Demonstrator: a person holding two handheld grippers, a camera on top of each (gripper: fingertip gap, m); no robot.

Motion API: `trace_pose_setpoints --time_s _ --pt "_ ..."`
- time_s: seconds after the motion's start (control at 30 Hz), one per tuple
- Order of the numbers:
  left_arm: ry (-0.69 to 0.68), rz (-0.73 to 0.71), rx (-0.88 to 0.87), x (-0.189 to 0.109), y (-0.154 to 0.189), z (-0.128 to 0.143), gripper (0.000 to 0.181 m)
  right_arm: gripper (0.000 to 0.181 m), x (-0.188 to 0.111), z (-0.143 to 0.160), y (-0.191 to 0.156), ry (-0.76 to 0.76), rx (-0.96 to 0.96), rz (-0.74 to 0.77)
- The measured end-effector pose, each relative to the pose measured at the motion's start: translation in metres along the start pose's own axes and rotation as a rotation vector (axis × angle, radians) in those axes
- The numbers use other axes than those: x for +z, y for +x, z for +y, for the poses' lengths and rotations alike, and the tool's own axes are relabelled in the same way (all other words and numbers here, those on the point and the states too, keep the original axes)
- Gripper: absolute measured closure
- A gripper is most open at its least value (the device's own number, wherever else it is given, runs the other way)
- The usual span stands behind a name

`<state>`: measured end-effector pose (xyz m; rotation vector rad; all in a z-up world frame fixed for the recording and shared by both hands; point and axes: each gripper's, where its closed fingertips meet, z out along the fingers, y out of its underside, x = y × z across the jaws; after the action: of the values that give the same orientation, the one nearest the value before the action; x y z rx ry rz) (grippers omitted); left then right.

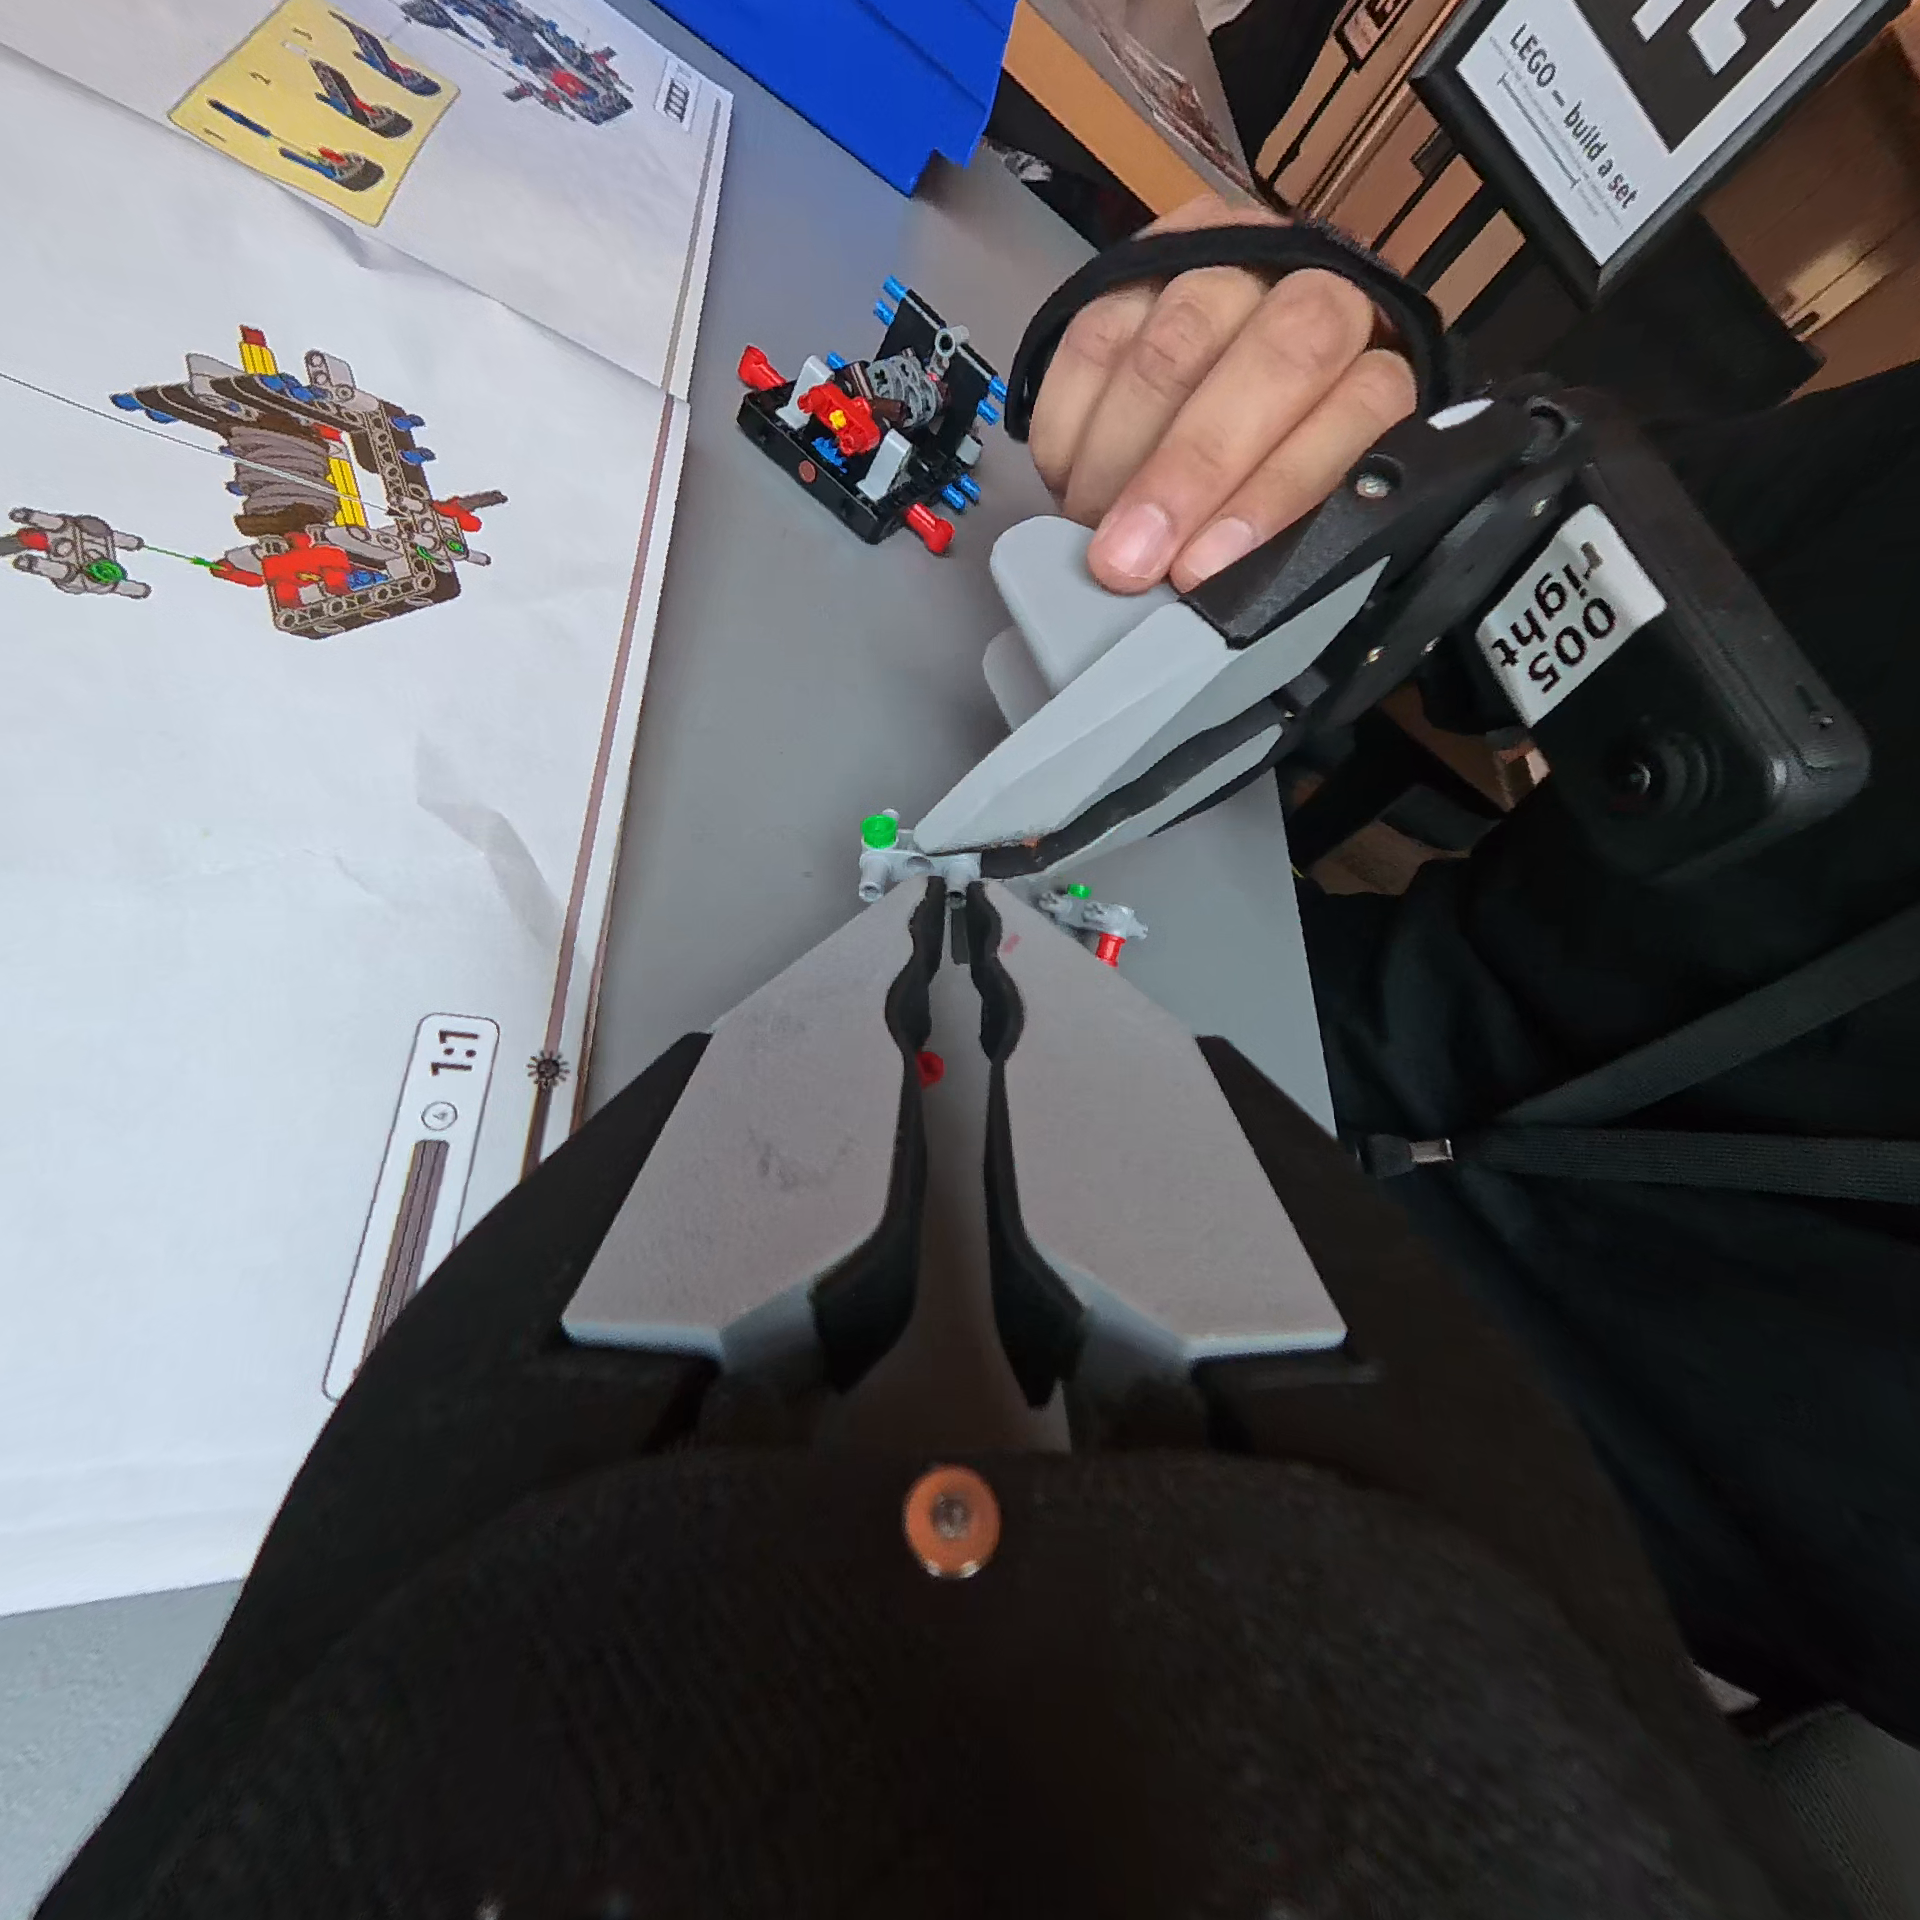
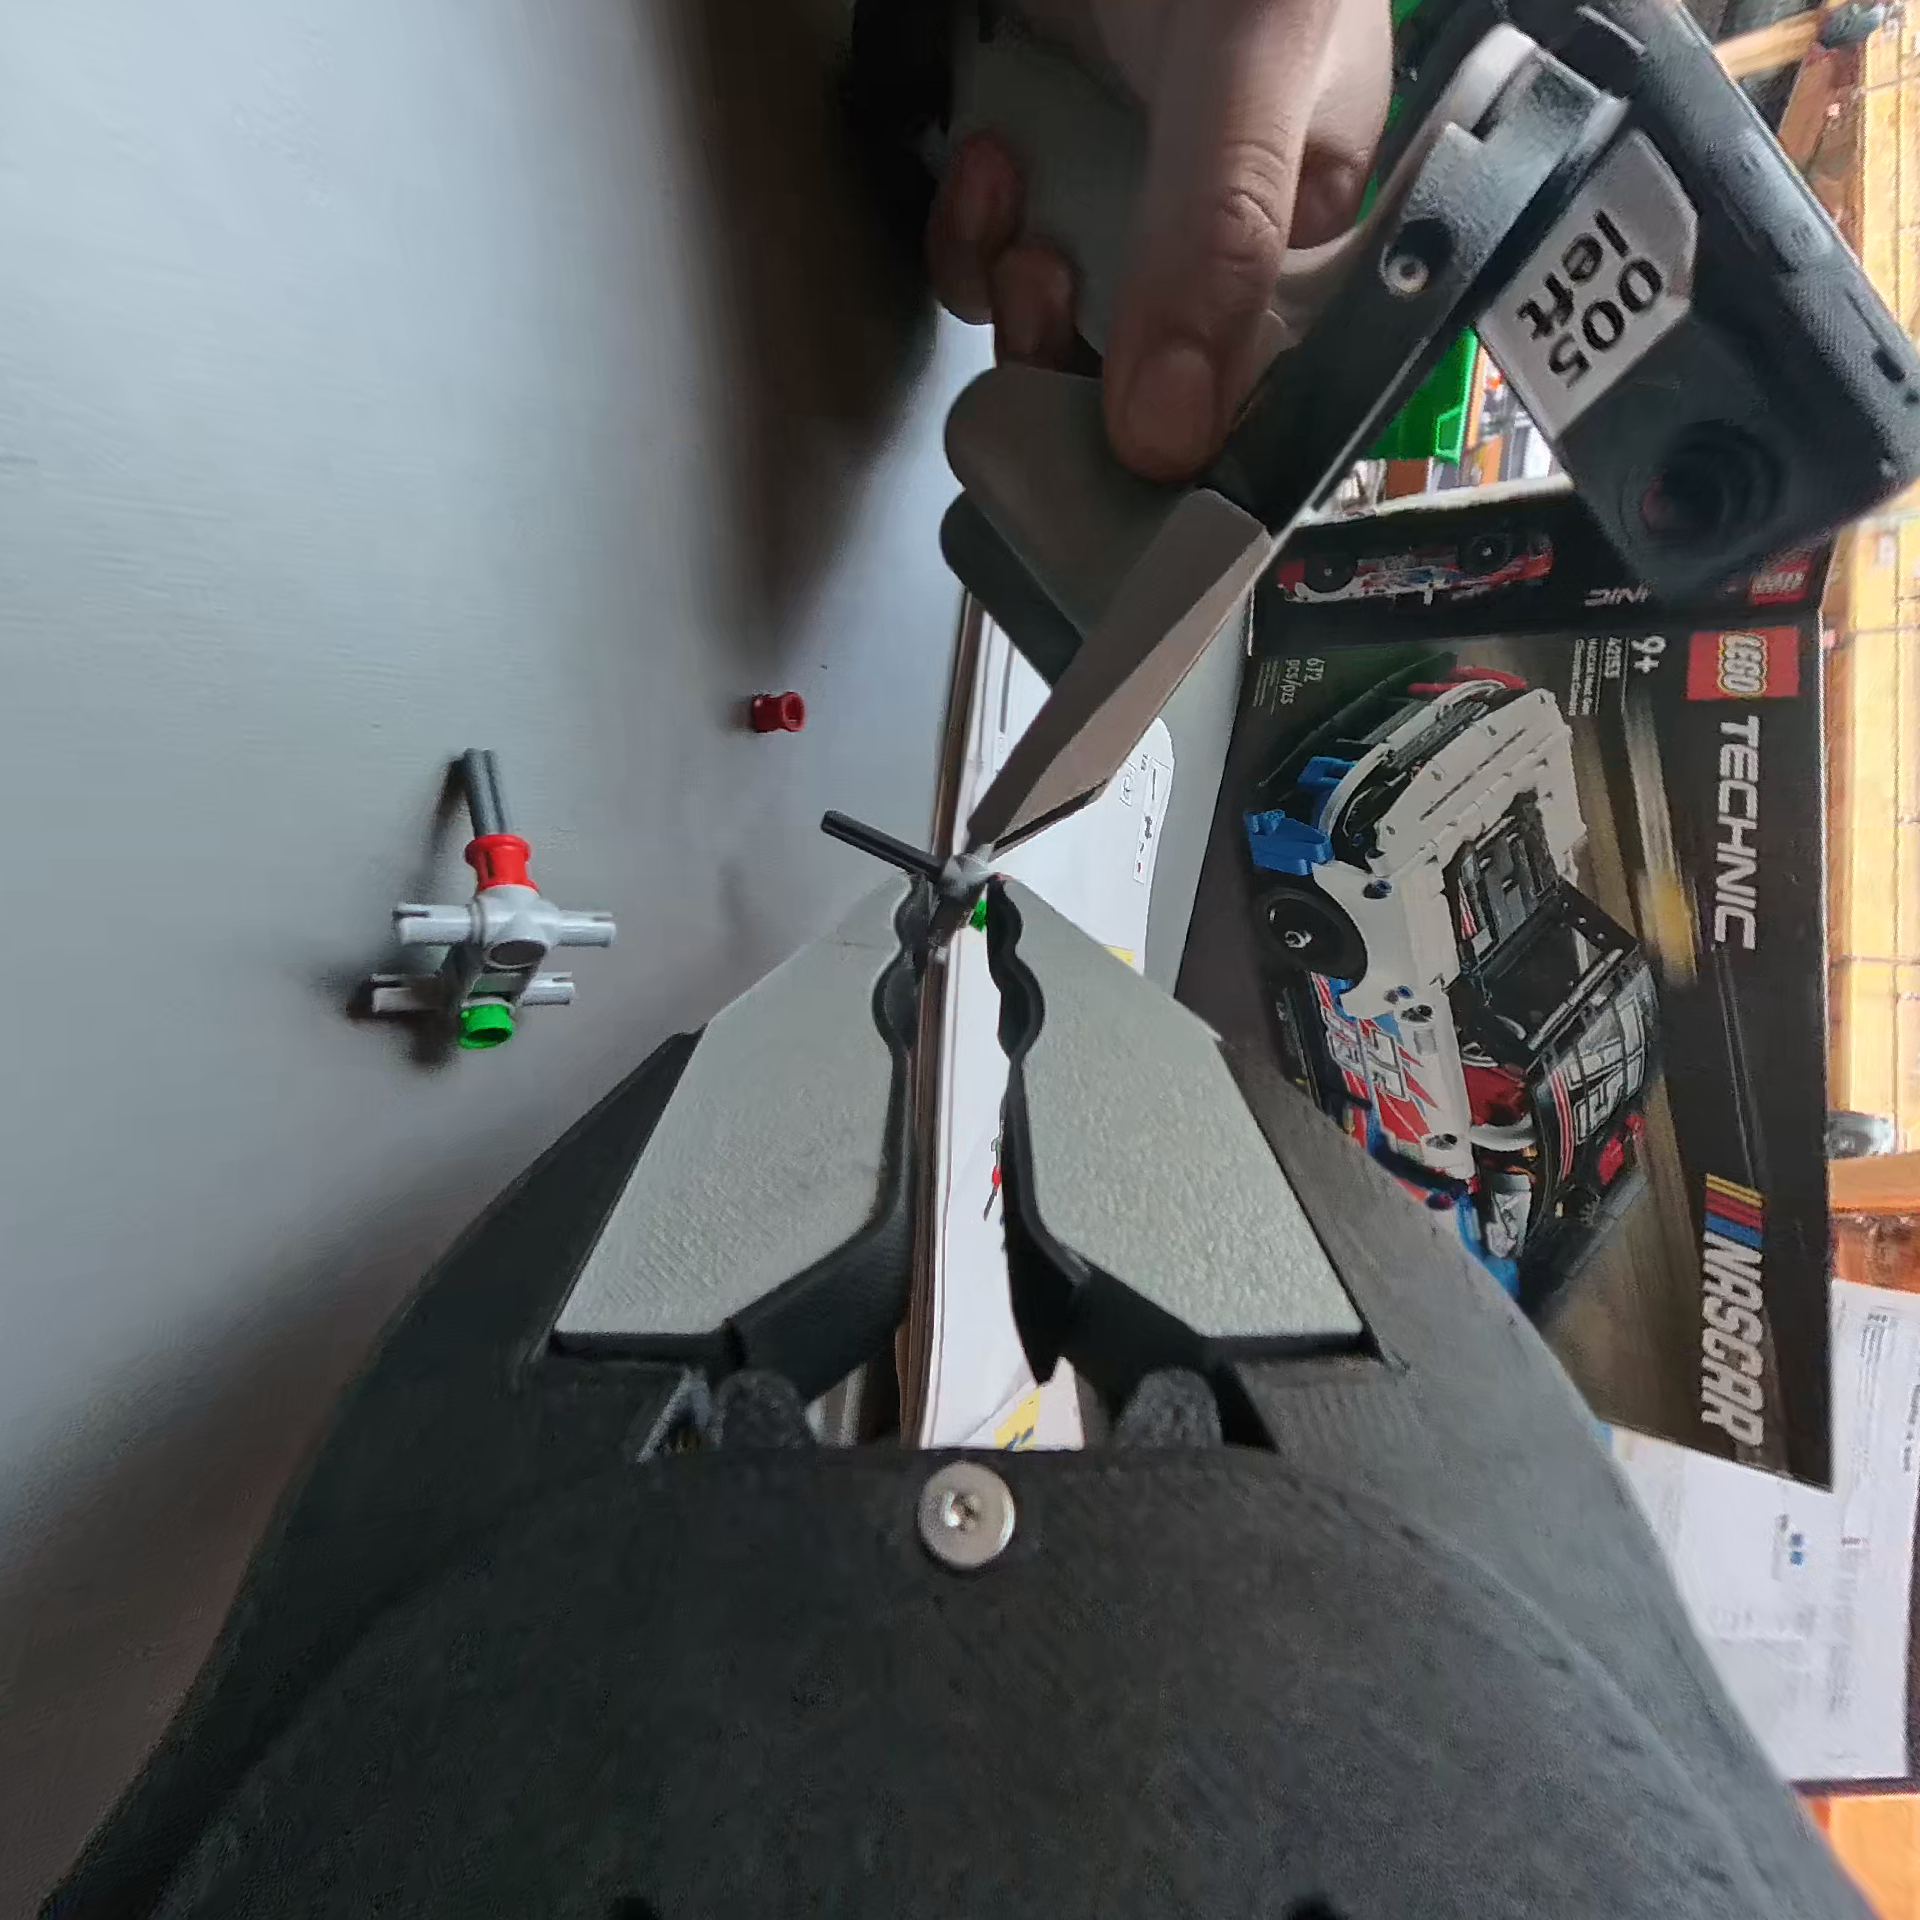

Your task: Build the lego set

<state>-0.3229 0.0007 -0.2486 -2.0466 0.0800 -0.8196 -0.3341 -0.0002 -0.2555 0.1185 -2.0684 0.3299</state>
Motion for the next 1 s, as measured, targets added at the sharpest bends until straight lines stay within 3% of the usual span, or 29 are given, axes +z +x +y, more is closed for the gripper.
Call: trace_pose_setpoints --time_s 0.2,0.3,0.53,1.0 --pt "0.041 -0.085 0.073 -0.006 -0.008 -0.009 0.174 0.174 0.001 0.01 0.012 0.036 0.237 -0.002" --pt "-0.004 -0.179 0.134 -0.009 -0.018 -0.004 0.168 0.173 0.004 0.031 0.021 -0.008 0.413 -0.004" --pt "-0.179 -0.19 0.225 -0.013 -0.015 0.025 0.168 0.174 0.004 0.061 0.03 0.009 0.79 -0.061" --pt "-0.279 -0.159 0.35 -0.001 -0.003 0.042 0.17 0.174 0.006 0.053 0.018 0.033 0.827 -0.137"
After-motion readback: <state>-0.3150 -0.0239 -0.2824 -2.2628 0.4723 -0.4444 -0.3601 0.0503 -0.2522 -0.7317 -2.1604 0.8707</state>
